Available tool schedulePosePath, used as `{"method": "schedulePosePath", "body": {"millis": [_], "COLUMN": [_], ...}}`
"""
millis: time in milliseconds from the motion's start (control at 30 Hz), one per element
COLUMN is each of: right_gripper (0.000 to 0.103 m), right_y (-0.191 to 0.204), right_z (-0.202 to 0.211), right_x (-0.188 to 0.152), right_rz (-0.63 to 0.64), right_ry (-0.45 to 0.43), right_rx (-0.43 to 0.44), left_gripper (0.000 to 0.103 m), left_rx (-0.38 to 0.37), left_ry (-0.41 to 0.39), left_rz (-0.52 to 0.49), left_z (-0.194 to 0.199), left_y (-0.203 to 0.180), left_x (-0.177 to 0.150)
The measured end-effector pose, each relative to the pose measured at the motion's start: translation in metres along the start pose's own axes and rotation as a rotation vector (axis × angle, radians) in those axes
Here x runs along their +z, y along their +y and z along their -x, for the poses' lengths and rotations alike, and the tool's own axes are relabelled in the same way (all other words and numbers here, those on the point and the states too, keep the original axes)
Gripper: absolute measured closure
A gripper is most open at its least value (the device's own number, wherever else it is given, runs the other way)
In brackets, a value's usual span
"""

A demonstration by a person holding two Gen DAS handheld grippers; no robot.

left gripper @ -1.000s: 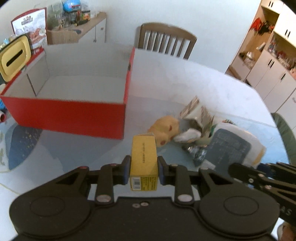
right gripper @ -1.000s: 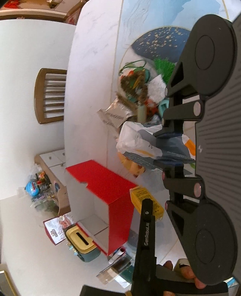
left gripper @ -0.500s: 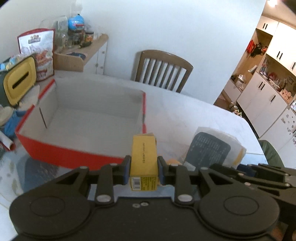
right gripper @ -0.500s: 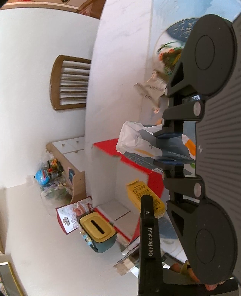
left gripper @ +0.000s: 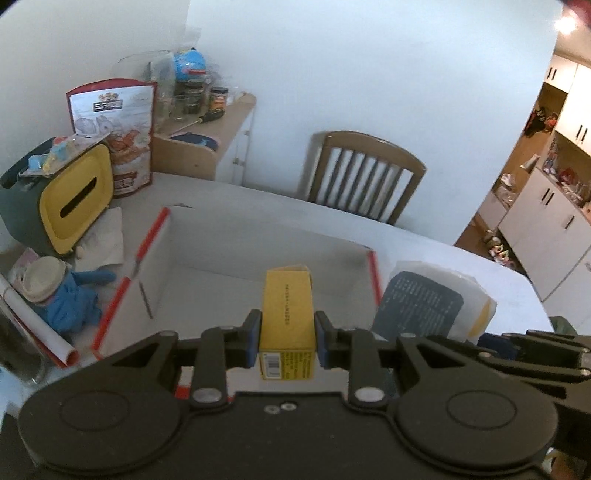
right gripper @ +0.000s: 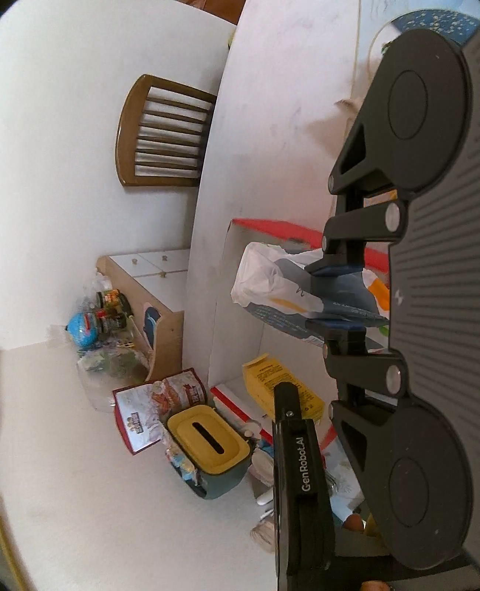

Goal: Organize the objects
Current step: 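Carry the yellow box and white bag into the red box and release both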

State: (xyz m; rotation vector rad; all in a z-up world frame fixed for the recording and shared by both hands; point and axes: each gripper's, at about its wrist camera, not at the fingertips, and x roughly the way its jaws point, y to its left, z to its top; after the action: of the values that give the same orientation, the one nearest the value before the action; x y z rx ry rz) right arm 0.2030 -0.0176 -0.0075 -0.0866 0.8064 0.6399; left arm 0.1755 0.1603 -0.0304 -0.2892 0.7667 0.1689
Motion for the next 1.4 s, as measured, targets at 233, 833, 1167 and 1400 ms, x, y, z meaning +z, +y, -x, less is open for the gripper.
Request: {"method": "schedulePosePath", "body": {"millis": [233,833,1167,1400], "right_gripper": [0.08,0.08,0.08,0.08], "right_y": [0.016,0.037,0.032,0.032], "right_z": [-0.057,-0.172,-0.198,-0.2], "right_x": [0.013,0.0,-0.007,-0.007], "right_rz": [-0.014,-0.029,-0.057,-0.059], "right_ry": [0.065,0.26,0.312,0.314], "right_rx": [-0.008,-0.001,0.039,0.039], "left_gripper": [0.076,0.075,0.075,0.075], "left_rx": [0.058,0.124,0.14,0.124], "left_ry": [0.04,0.214,0.31,0.401], "left_rz": [-0.01,-0.158,-0.17,-0.123], "left_z": [-0.037,-0.116,-0.138,-0.153], "left_y": [0.035,0.061,0.069,0.079], "left_x": [0.011,0.003,0.001,-0.002]}}
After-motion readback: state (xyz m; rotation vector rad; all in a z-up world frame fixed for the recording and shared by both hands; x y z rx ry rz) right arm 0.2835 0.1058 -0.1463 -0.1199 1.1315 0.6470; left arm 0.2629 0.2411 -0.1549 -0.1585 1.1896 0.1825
